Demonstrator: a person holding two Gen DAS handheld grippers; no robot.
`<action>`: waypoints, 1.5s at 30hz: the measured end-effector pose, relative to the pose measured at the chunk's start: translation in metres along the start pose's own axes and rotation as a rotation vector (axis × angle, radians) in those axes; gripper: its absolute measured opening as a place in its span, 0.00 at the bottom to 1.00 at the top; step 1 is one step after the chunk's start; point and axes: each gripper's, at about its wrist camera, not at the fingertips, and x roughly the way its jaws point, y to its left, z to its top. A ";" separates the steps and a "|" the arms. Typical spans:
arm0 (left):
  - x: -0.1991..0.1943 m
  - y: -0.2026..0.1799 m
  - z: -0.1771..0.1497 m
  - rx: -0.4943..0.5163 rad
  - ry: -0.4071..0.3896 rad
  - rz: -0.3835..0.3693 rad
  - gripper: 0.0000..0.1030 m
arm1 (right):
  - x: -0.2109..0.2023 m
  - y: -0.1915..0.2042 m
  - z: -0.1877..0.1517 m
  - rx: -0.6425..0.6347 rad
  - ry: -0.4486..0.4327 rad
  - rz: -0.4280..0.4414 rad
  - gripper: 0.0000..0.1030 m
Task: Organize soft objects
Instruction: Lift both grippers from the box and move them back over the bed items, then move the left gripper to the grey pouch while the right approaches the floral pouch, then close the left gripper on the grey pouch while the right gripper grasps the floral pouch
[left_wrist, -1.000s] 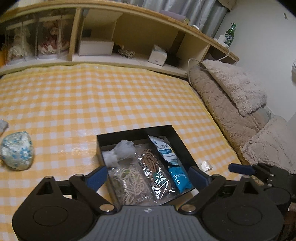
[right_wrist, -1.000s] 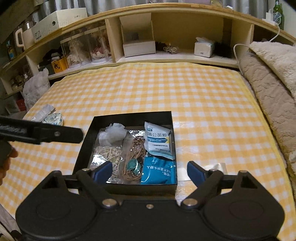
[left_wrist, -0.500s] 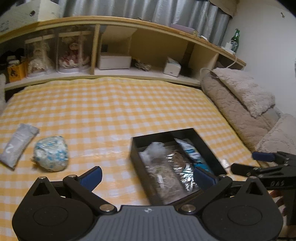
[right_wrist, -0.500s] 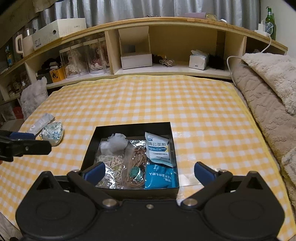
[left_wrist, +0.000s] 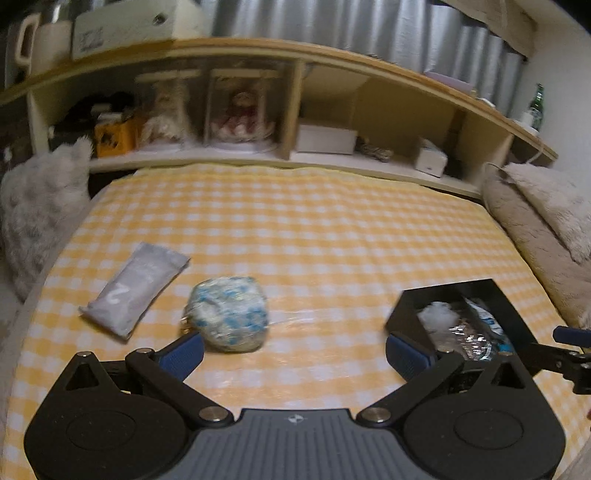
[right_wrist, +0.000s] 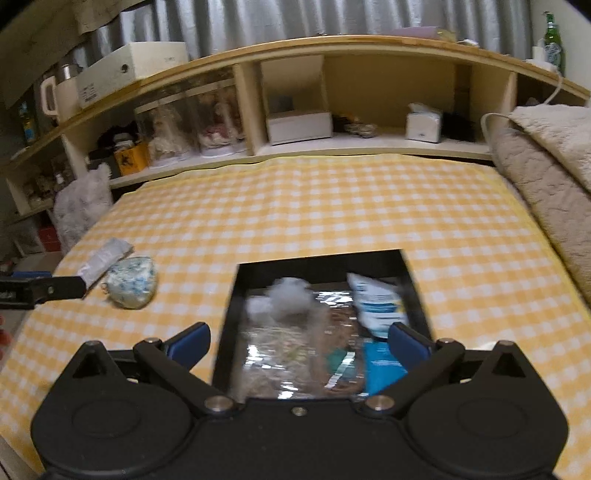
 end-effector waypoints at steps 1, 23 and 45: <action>0.003 0.007 0.001 -0.001 0.000 0.006 1.00 | 0.002 0.004 0.000 0.002 -0.006 0.004 1.00; 0.065 0.127 0.010 0.101 -0.072 0.105 1.00 | 0.077 0.117 -0.002 -0.038 -0.159 0.099 1.00; 0.149 0.171 0.014 0.194 -0.022 0.043 0.90 | 0.202 0.197 0.007 -0.057 -0.016 0.227 1.00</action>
